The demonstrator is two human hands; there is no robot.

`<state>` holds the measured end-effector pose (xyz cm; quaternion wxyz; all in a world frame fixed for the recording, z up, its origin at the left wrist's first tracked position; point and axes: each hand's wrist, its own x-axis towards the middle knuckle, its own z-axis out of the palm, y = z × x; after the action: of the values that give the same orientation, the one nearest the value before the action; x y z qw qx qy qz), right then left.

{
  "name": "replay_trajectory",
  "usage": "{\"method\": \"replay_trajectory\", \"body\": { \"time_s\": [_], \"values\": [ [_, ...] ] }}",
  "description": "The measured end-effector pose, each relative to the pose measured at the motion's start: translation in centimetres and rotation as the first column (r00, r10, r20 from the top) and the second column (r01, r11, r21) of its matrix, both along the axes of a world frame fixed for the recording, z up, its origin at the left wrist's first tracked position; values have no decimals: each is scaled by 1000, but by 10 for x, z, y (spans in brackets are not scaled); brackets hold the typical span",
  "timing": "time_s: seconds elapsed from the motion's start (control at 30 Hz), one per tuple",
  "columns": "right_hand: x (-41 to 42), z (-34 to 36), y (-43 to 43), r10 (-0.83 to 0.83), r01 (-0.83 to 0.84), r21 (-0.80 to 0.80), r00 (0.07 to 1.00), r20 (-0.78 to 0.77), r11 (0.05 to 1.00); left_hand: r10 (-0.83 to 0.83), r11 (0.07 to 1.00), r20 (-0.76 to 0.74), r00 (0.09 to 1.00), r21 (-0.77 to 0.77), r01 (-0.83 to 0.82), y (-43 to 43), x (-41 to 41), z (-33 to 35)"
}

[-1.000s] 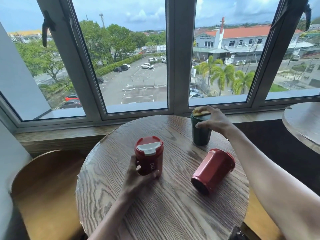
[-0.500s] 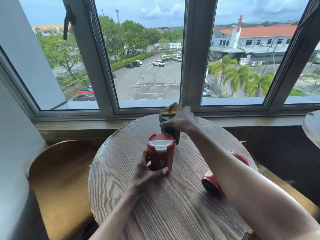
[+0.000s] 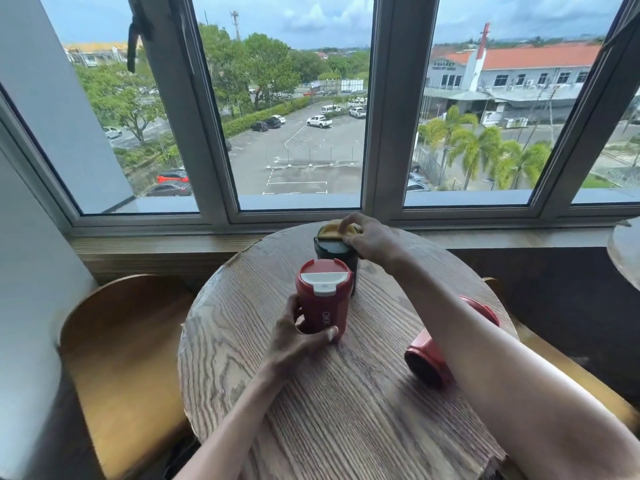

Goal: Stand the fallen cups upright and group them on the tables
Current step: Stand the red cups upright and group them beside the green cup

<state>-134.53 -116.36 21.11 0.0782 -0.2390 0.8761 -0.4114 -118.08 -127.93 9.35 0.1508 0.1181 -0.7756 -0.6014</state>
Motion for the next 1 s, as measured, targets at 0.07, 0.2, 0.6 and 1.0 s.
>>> {"method": "replay_trajectory", "body": {
  "time_s": [0.07,0.2,0.6,1.0],
  "values": [
    [0,0,0,20,-20,-16,1000,20,1000,-1,1000,-7,1000,7,1,1,-1,0],
    [0,-2,2,14,-13,-55,999,33,998,-6,1000,-13,1000,0,6,2,-2,-2],
    [76,-23,87,-273,207,-317,945,-180,926,22,999,-25,999,-38,-23,0,-5,-9],
    [114,-76,159,-673,692,-92,719,172,716,81,995,-61,995,-48,-84,1,-4,-12]
  ]
}}
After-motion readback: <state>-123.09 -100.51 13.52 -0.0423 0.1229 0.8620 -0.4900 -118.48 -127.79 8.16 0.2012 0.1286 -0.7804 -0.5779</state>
